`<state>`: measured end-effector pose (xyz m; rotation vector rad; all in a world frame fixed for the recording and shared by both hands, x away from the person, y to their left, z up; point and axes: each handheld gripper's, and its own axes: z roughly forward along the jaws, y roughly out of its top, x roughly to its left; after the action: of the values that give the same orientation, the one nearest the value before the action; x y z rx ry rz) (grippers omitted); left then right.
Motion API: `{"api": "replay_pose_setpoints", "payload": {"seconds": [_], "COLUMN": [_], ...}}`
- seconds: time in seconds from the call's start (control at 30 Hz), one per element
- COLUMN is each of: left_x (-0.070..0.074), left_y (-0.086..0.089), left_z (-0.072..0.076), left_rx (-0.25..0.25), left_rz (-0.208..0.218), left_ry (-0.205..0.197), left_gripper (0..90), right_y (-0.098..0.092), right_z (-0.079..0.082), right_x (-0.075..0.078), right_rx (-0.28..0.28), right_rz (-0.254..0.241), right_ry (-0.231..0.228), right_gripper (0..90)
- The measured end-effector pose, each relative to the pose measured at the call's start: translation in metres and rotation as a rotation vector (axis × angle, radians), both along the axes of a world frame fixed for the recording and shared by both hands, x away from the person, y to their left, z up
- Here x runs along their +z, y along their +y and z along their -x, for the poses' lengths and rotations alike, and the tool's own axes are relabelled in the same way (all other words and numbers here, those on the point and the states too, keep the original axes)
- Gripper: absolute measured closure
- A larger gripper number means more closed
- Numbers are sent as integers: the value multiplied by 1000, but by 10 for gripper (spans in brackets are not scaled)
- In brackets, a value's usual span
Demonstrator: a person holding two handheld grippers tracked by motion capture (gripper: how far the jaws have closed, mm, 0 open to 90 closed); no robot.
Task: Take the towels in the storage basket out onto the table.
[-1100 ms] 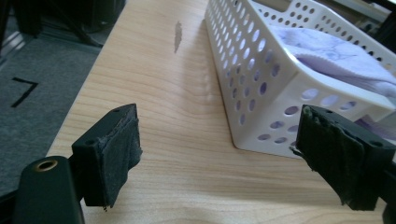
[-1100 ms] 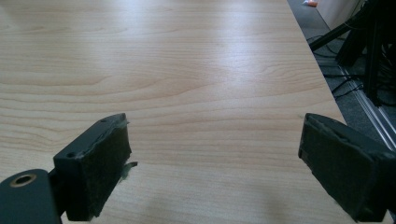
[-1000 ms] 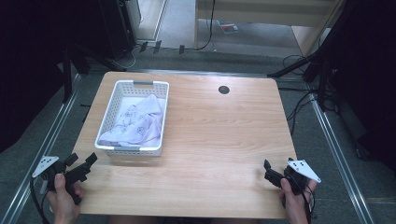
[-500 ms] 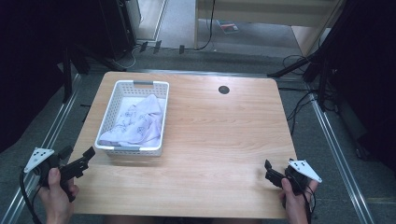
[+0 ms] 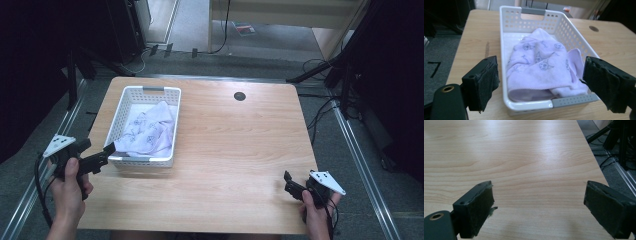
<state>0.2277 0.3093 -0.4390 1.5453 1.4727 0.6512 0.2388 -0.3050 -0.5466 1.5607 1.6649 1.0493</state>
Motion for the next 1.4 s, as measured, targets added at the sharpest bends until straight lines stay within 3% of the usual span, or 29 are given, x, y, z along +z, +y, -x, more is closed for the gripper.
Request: {"api": "replay_pose_setpoints", "payload": {"seconds": [0.17, 0.33, 0.4, 0.63, 0.83, 1.03, 1.3, 1.4], "left_x": [11, 15, 13, 12, 3, -4, -13, -18], "left_y": [-22, -36, -43, -51, -63, -69, -78, -79], "left_z": [-22, -37, -51, -74, -104, -120, -148, -161], "left_rx": [-72, -108, -136, -109, -131, -156, -187, -201], "left_rz": [-49, -68, -82, -77, -120, -125, -177, -205], "left_ry": [40, 74, 115, 126, 214, 246, 354, 421], "left_gripper": [143, 143, 144, 145, 145, 117, 57, 36], "right_y": [0, 0, 1, 1, 0, 1, 1, 1], "right_z": [0, 0, 0, 0, 0, 1, 0, 0], "right_x": [0, 0, 0, 0, 0, 0, 0, 0], "right_rx": [0, 1, 2, 6, 17, 20, 20, 20], "right_rz": [1, 0, 2, 1, 2, 7, 2, 1], "right_ry": [0, 1, 1, 1, -4, -6, -5, -5], "right_gripper": [94, 94, 95, 95, 95, 95, 95, 95]}}
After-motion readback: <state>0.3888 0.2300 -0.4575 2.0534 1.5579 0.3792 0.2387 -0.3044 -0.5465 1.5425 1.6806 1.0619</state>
